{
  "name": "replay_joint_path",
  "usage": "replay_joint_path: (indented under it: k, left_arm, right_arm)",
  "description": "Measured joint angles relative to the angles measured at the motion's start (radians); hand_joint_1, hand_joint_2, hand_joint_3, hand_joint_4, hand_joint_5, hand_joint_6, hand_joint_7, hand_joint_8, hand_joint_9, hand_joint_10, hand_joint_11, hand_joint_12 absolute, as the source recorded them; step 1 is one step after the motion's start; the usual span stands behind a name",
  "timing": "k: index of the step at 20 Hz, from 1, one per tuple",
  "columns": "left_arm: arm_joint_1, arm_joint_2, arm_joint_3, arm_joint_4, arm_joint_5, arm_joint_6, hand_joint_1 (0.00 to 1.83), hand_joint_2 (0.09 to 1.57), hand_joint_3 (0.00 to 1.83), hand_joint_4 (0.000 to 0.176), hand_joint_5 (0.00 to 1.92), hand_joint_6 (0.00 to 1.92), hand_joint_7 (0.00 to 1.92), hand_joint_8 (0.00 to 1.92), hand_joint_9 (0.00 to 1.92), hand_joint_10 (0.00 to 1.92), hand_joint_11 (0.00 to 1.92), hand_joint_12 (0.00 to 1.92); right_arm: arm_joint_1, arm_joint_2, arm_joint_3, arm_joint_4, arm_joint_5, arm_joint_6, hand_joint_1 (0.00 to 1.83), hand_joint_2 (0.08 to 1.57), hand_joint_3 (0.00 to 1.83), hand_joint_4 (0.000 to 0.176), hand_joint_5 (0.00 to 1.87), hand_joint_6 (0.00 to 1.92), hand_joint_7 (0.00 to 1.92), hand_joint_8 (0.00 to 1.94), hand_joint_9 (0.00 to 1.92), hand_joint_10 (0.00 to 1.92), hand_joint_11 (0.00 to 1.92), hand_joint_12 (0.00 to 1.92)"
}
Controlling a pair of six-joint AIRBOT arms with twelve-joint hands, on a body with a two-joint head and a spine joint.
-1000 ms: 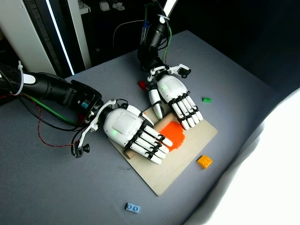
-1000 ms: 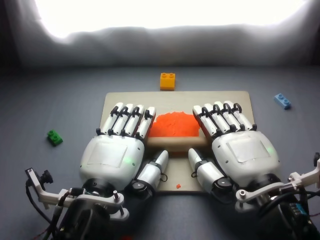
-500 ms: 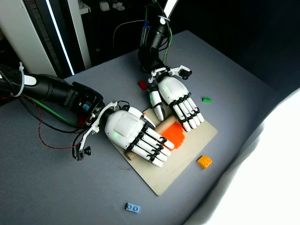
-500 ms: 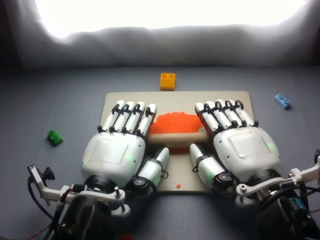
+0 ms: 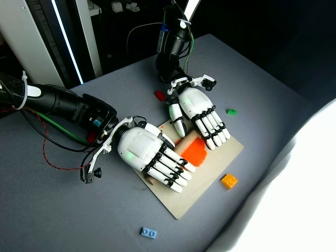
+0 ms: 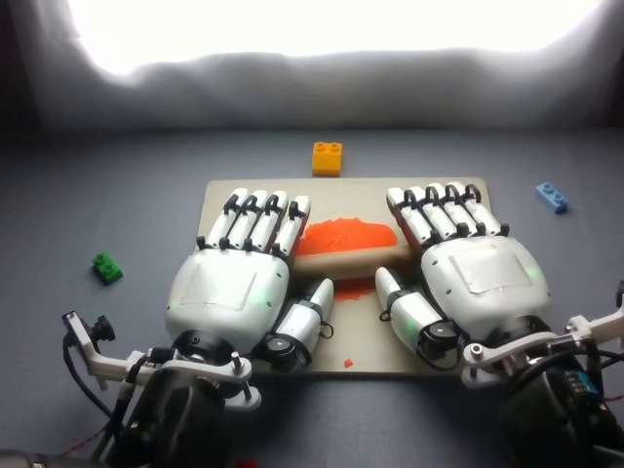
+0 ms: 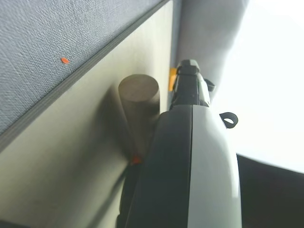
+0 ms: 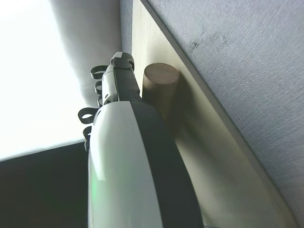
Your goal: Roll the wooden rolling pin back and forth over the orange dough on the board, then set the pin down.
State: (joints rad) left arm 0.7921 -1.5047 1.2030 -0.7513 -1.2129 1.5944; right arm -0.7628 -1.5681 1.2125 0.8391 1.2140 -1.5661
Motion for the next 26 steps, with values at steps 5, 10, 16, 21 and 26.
replay_joint_path:
  k: [5, 10, 16, 21, 26]
  left_arm:
    - [-0.002, 0.0, 0.015, 0.008, 0.013, -0.007, 0.0, 1.57, 0.05, 0.0, 0.01, 0.0, 0.01, 0.0, 0.0, 0.0, 0.0, 0.0]
    - [-0.008, -0.003, 0.034, 0.01, 0.026, -0.018, 0.0, 1.57, 0.04, 0.0, 0.0, 0.0, 0.0, 0.0, 0.0, 0.0, 0.0, 0.0]
    - [-0.015, -0.008, 0.058, 0.011, 0.039, -0.022, 0.0, 1.57, 0.04, 0.0, 0.0, 0.0, 0.0, 0.0, 0.0, 0.0, 0.0, 0.0]
    - [-0.019, -0.014, 0.075, 0.014, 0.05, -0.025, 0.0, 1.57, 0.04, 0.0, 0.0, 0.0, 0.0, 0.0, 0.0, 0.0, 0.0, 0.0]
    - [-0.022, -0.02, 0.083, 0.015, 0.053, -0.027, 0.0, 1.56, 0.02, 0.0, 0.0, 0.0, 0.0, 0.0, 0.0, 0.0, 0.0, 0.0]
  right_arm:
    - [0.0, 0.0, 0.008, 0.003, -0.008, 0.004, 0.0, 1.57, 0.12, 0.0, 0.06, 0.0, 0.06, 0.0, 0.06, 0.0, 0.0, 0.08]
    - [0.007, 0.0, 0.019, 0.013, -0.018, 0.013, 0.0, 1.57, 0.11, 0.0, 0.08, 0.0, 0.07, 0.0, 0.06, 0.0, 0.0, 0.1]
    - [0.019, -0.001, 0.041, 0.018, -0.031, 0.028, 0.0, 1.57, 0.11, 0.0, 0.09, 0.0, 0.1, 0.0, 0.07, 0.0, 0.0, 0.13]
    - [0.019, -0.001, 0.051, 0.021, -0.039, 0.043, 0.0, 1.57, 0.11, 0.0, 0.1, 0.01, 0.12, 0.0, 0.1, 0.01, 0.0, 0.21]
    - [0.025, -0.001, 0.062, 0.022, -0.047, 0.049, 0.0, 1.57, 0.13, 0.0, 0.13, 0.01, 0.12, 0.0, 0.1, 0.0, 0.0, 0.23]
